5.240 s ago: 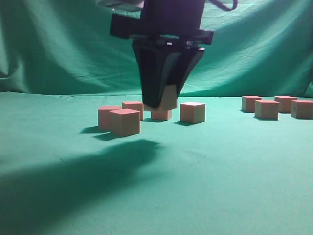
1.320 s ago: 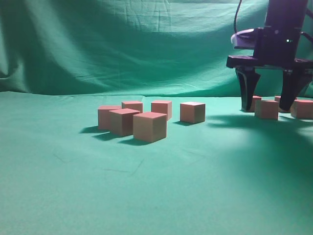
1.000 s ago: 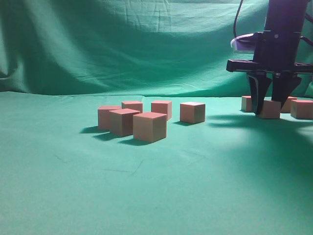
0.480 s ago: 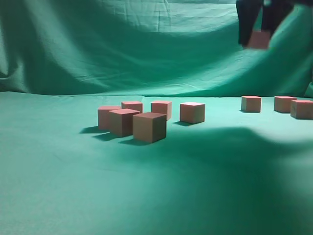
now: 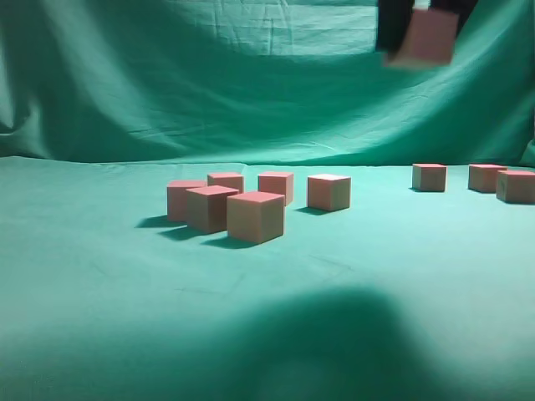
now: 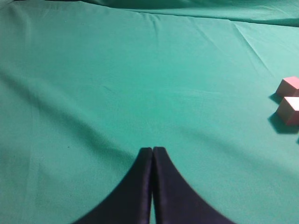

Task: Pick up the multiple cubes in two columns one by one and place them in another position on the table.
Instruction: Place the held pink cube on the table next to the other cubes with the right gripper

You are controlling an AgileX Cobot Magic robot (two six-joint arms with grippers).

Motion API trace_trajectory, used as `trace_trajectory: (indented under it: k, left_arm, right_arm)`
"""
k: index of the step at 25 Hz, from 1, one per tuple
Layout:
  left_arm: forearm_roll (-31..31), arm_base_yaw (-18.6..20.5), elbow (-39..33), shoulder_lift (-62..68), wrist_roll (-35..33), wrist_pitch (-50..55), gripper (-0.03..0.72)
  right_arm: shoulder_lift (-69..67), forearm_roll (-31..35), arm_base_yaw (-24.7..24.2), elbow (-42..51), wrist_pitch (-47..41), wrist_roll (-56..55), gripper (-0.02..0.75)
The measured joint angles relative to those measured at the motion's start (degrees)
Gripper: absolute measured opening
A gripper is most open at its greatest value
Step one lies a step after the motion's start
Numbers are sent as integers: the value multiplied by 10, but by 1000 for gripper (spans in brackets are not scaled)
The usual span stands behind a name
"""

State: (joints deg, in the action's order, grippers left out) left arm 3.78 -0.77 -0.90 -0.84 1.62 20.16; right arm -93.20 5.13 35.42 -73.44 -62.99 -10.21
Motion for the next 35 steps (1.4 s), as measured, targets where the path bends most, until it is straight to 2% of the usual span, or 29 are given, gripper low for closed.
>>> trace_trajectory:
  k: [4, 8, 17, 20, 24, 35]
  left_arm:
    - [0, 0, 0, 0, 0, 0, 0]
    - [0, 0, 0, 0, 0, 0, 0]
    - [0, 0, 0, 0, 0, 0, 0]
    - [0, 0, 0, 0, 0, 0, 0]
    - [0, 0, 0, 0, 0, 0, 0]
    - [0, 0, 0, 0, 0, 0, 0]
  right_arm:
    - [-5, 0, 69, 69, 90, -33, 254]
    - [-31, -2, 102, 80, 149, -39, 254]
    - [-100, -13, 109, 80, 220, -43, 254]
    - [-107, -36, 109, 80, 236, -59, 254]
    - [-112, -73, 109, 80, 234, -91, 254]
    - [-133, -78, 109, 80, 230, -100, 254]
